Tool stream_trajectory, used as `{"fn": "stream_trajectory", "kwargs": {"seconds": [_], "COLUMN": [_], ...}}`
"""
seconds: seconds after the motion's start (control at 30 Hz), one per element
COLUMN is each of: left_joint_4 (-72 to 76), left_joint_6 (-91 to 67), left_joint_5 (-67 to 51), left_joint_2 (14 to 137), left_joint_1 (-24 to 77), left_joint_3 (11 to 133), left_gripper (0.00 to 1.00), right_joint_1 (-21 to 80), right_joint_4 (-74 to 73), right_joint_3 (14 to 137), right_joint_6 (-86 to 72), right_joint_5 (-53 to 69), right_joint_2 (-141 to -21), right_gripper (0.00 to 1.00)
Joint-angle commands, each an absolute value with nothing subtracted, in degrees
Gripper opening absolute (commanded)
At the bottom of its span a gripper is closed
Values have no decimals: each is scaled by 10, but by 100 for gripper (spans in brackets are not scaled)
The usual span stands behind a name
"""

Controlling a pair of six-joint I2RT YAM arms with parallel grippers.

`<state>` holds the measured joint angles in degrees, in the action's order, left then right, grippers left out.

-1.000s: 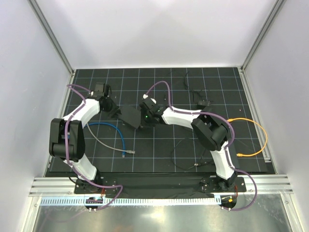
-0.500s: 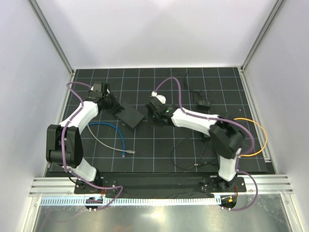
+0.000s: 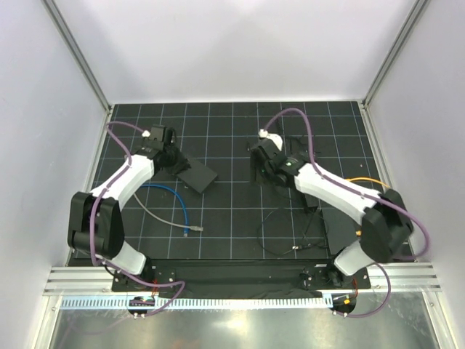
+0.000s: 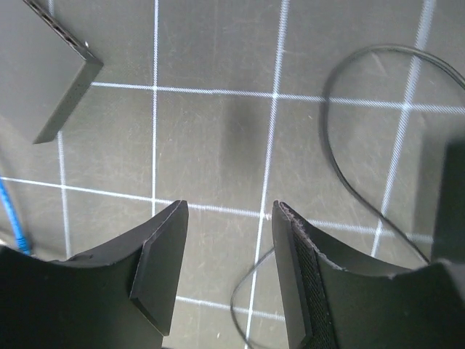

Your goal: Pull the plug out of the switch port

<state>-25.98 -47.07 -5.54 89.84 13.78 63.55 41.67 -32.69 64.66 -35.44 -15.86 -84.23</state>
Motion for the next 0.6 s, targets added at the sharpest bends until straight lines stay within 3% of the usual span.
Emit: {"fn": "stream_trajectory", "kwargs": {"seconds": [0.0,0.2,0.43,0.57], "left_joint_4": [-287,-339,-439,-420], "left_joint_6": [-537,-600,-628,-635], "left_joint_5": [68,157,173,177], "left_joint_2": [836,811,921,954], "left_joint_1": [135,135,135,134], "left_joint_3": [621,621,686,687], "left_gripper": [19,10,0,0], "right_joint_1": [415,409,390,391], "right_joint_4": [-277,-316,-347,-352], "right_joint_3": [717,907,1072,1134], "right_joint_6": [-284,-239,-222,-220], "right_joint_5": [-109,-104,-41,-15], "right_joint_2": [-917,-1083,-1222,-1270], "right_gripper": [56,43,19,17]}}
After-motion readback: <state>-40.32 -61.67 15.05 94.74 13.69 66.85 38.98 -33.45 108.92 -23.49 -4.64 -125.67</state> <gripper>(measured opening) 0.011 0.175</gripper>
